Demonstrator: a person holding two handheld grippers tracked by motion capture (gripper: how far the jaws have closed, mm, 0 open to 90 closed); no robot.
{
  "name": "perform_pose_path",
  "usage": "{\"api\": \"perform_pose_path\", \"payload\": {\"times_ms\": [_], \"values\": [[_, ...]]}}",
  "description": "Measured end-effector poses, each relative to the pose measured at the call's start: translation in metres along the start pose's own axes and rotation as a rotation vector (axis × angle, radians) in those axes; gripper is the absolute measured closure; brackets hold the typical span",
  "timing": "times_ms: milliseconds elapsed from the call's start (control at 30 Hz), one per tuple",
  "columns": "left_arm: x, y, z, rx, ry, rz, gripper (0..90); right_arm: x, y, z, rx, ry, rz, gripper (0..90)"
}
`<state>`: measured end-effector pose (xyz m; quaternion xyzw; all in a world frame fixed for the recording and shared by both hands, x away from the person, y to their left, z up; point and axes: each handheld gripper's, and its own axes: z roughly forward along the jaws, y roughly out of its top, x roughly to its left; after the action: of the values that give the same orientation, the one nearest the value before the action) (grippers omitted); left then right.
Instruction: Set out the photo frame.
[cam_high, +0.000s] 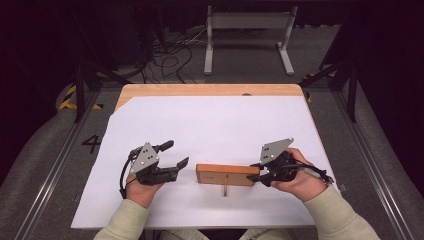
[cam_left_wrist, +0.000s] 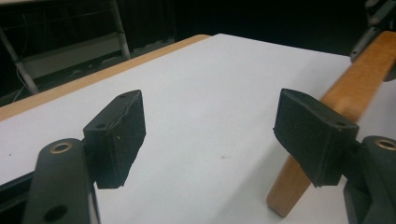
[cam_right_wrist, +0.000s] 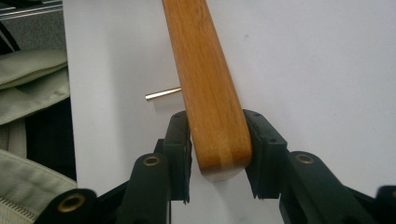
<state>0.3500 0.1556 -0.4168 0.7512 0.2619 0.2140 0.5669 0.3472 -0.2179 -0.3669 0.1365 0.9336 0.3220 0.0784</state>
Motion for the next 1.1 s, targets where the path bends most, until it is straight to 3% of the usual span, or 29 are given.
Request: {"api": "perform_pose_path", "payload": {"times_ms": [200, 500, 833, 1100], "values": [[0.003, -0.003, 0.001, 0.01, 0.0, -0.024, 25.1, 0.012, -0.001, -0.002, 0.006, -0.01, -0.043, 64.1], [0.002, -0.004, 0.004, 0.022, -0.007, -0.023, 25.1, 0.023, -0.007, -0.002, -0.002, 0.008, -0.05, 57.7], [0.002, -0.005, 0.006, 0.027, -0.014, -0.028, 25.0, 0.027, -0.017, -0.01, -0.045, -0.006, 0.0, 47.7], [0.003, -0.006, 0.007, 0.044, 0.002, -0.023, 26.3, 0.029, -0.038, -0.019, -0.029, -0.059, 0.046, 56.6]]}}
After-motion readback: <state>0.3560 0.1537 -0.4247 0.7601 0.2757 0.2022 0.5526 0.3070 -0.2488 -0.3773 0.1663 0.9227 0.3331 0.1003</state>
